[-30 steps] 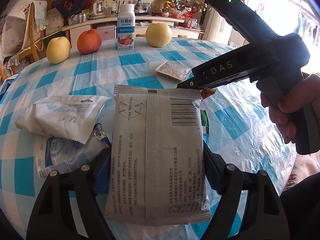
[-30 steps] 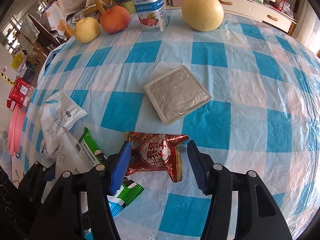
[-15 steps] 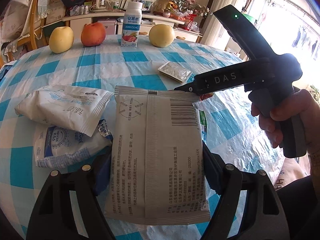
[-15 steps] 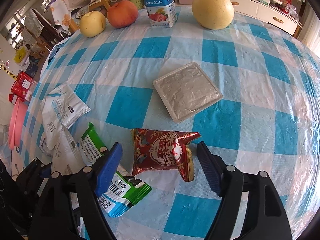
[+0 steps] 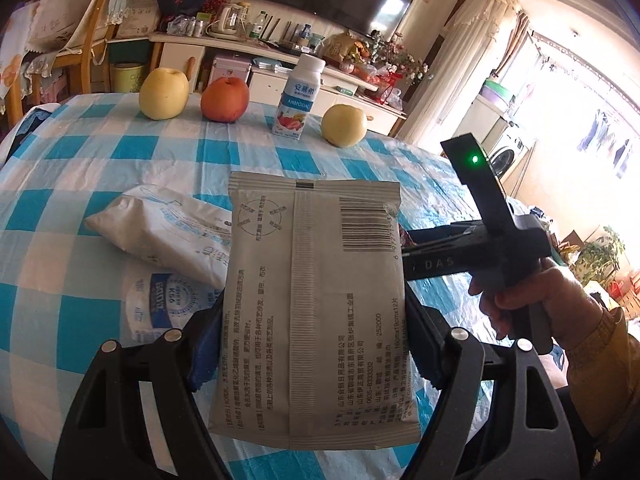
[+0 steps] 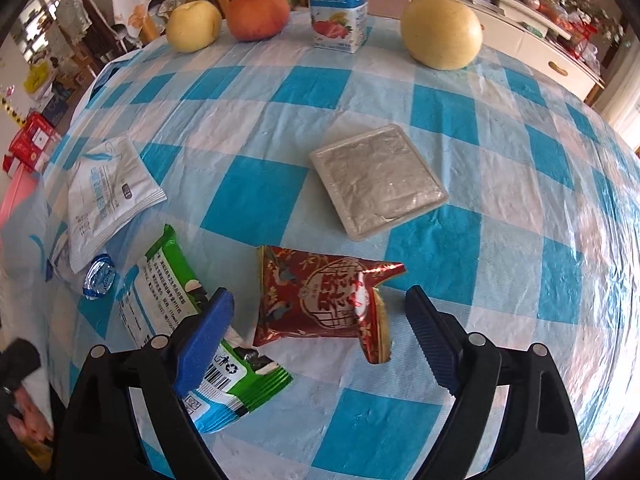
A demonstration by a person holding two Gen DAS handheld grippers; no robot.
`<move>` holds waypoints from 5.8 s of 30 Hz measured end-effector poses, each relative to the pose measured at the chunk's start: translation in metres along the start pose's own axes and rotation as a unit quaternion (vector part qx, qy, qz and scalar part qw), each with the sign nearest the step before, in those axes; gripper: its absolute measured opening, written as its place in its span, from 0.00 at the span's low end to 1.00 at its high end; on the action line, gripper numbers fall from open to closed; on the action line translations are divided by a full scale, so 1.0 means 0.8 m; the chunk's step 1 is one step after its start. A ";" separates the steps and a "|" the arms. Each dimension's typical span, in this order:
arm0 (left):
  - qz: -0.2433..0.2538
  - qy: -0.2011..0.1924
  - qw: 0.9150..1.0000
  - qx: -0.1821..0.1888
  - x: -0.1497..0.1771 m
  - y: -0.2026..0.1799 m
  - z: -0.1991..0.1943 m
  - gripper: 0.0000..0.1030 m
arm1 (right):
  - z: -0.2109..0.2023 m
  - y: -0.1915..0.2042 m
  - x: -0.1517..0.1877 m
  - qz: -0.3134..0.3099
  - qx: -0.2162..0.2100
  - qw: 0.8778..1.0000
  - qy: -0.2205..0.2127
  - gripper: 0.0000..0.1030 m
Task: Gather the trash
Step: 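Grasp the red wrapped candy with right tool while left tool holds the white bag, then carry both items over the pink bucket and open both tools, then bring both open tools back toward the white wrappers on the table, then move the left tool onto the white wipes pack with blue feather print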
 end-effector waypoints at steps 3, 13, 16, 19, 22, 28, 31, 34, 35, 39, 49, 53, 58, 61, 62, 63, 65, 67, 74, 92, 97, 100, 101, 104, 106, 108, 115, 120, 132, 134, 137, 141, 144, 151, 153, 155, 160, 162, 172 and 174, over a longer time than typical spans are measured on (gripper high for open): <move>-0.012 -0.015 1.000 0.006 -0.003 0.013 -0.012 0.75 | 0.003 0.002 -0.002 -0.006 0.020 1.000 0.001 0.82; -0.048 -0.043 0.998 -0.001 -0.006 0.067 -0.039 0.75 | -0.004 0.007 -0.007 0.000 0.039 0.999 0.002 0.55; -0.058 -0.048 0.997 -0.007 -0.006 0.081 -0.044 0.75 | -0.004 0.016 -0.008 -0.003 0.049 0.999 0.003 0.53; -0.065 -0.055 0.996 -0.011 -0.008 0.093 -0.051 0.75 | -0.006 0.029 -0.009 -0.016 0.066 0.998 0.000 0.52; -0.069 -0.064 0.995 -0.012 -0.007 0.101 -0.061 0.75 | -0.013 0.043 -0.012 -0.030 0.083 0.996 -0.012 0.51; -0.079 -0.081 0.993 -0.019 -0.008 0.118 -0.079 0.75 | -0.046 0.066 -0.019 -0.033 0.086 0.994 -0.055 0.51; -0.081 -0.090 0.992 -0.024 -0.008 0.124 -0.088 0.75 | -0.064 0.083 -0.023 -0.041 0.090 0.992 -0.077 0.51; -0.083 -0.101 0.991 -0.029 -0.007 0.128 -0.101 0.75 | -0.079 0.105 -0.028 -0.053 0.094 0.989 -0.099 0.51; -0.084 -0.106 0.990 -0.032 -0.007 0.131 -0.106 0.75 | -0.085 0.114 -0.029 -0.057 0.091 0.988 -0.108 0.51; -0.090 -0.127 0.987 -0.039 -0.004 0.141 -0.129 0.75 | -0.106 0.151 -0.035 -0.071 0.069 0.986 -0.134 0.51; -0.144 -0.205 0.966 -0.069 0.006 0.198 -0.207 0.75 | -0.141 0.278 -0.042 -0.142 0.028 0.973 -0.181 0.51; -0.192 -0.241 0.947 -0.094 0.018 0.240 -0.244 0.75 | -0.149 0.339 -0.038 -0.175 -0.002 0.967 -0.185 0.51; -0.266 -0.283 0.909 -0.147 0.044 0.302 -0.292 0.75 | -0.156 0.425 -0.034 -0.225 -0.010 0.955 -0.193 0.51; -0.313 -0.299 0.885 -0.174 0.064 0.343 -0.315 0.75 | -0.154 0.479 -0.032 -0.258 -0.008 0.946 -0.197 0.51; -0.329 -0.302 0.877 -0.177 0.071 0.356 -0.321 0.75 | -0.151 0.497 -0.033 -0.267 -0.010 0.944 -0.195 0.51; -0.343 -0.304 0.870 -0.181 0.077 0.366 -0.326 0.75 | -0.148 0.513 -0.033 -0.275 -0.011 0.942 -0.193 0.51; -0.376 -0.307 0.852 -0.196 0.093 0.391 -0.336 0.75 | -0.142 0.546 -0.037 -0.292 -0.008 0.937 -0.192 0.51; -0.401 -0.309 0.838 -0.202 0.104 0.411 -0.342 0.75 | -0.136 0.577 -0.043 -0.302 -0.013 0.934 -0.192 0.51; -0.478 -0.322 0.791 -0.203 0.141 0.460 -0.360 0.75 | -0.103 0.669 -0.071 -0.363 0.011 0.913 -0.189 0.51; -0.465 -0.291 0.796 -0.255 0.133 0.478 -0.349 0.84 | -0.058 0.633 -0.062 -0.332 0.023 0.928 -0.167 0.87; -0.403 -0.309 0.819 -0.266 0.107 0.449 -0.339 0.86 | -0.059 0.576 -0.048 -0.293 0.028 0.943 -0.156 0.87; -0.366 -0.310 0.835 -0.268 0.090 0.431 -0.329 0.89 | -0.062 0.542 -0.039 -0.276 0.031 0.949 -0.150 0.87; -0.356 -0.310 0.840 -0.267 0.086 0.426 -0.325 0.90 | -0.064 0.533 -0.035 -0.272 0.032 0.950 -0.150 0.87; -0.323 -0.314 0.855 -0.259 0.071 0.406 -0.314 0.94 | -0.076 0.505 -0.026 -0.259 0.033 0.953 -0.153 0.87; -0.303 -0.318 0.862 -0.253 0.064 0.393 -0.306 0.95 | -0.088 0.488 -0.021 -0.248 0.028 0.955 -0.159 0.87; -0.287 -0.313 0.871 -0.246 0.054 0.381 -0.296 0.96 | -0.098 0.471 -0.019 -0.236 0.026 0.957 -0.167 0.87; -0.252 -0.288 0.899 -0.212 0.031 0.345 -0.261 0.96 | -0.129 0.424 -0.003 -0.226 0.020 0.949 -0.217 0.91; -0.209 -0.269 0.915 -0.215 0.013 0.310 -0.238 0.96 | -0.155 0.399 0.003 -0.221 0.036 0.941 -0.255 0.95; -0.200 -0.153 0.942 -0.222 0.004 0.270 -0.165 0.96 | -0.183 0.308 -0.002 -0.160 0.078 0.945 -0.273 0.95; -0.202 -0.146 0.944 -0.218 0.005 0.266 -0.160 0.96 | -0.188 0.290 -0.002 -0.148 0.086 0.945 -0.280 0.95; -0.201 -0.135 0.946 -0.216 0.004 0.259 -0.153 0.96 | -0.195 0.257 -0.002 -0.123 0.085 0.947 -0.283 0.95; -0.189 -0.138 0.951 -0.204 0.000 0.242 -0.146 0.96 | -0.205 0.213 0.001 -0.089 0.082 0.948 -0.294 0.95; -0.174 -0.133 0.955 -0.200 -0.005 0.226 -0.138 0.96 | -0.215 0.186 0.007 -0.070 0.077 0.945 -0.310 0.95; -0.126 -0.113 0.965 -0.202 -0.011 0.181 -0.112 0.96 | -0.229 0.128 0.019 -0.031 0.076 0.941 -0.329 0.95; -0.108 -0.106 0.967 -0.204 -0.013 0.165 -0.103 0.96 | -0.233 0.111 0.022 -0.016 0.070 0.940 -0.333 0.95; -0.093 -0.105 0.970 -0.199 -0.014 0.151 -0.097 0.96 | -0.239 0.098 0.026 -0.007 0.068 0.938 -0.339 0.95; -0.053 -0.097 0.977 -0.180 -0.016 0.109 -0.074 0.96 | -0.241 0.065 0.035 0.008 0.069 0.938 -0.338 0.95; -0.039 -0.094 0.980 -0.168 -0.017 0.093 -0.066 0.96 | -0.237 0.054 0.035 0.009 0.075 0.940 -0.333 0.95; 0.030 -0.082 0.987 -0.136 -0.015 0.018 -0.035 0.96 | -0.230 -0.007 0.039 0.049 0.065 0.943 -0.324 0.95; 0.036 -0.076 0.989 -0.124 -0.012 0.009 -0.029 0.96 | -0.227 -0.020 0.037 0.056 0.070 0.944 -0.319 0.95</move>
Point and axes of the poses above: each gripper's, at about its wrist camera, not at the fingertips, and z roughly the way its jaws point, y to its left, x to its underside, the point moved 7 cm from there along z, roughly the way its jaws point, and after that the axes turned 14 degrees about y, right-handed, at the moved point
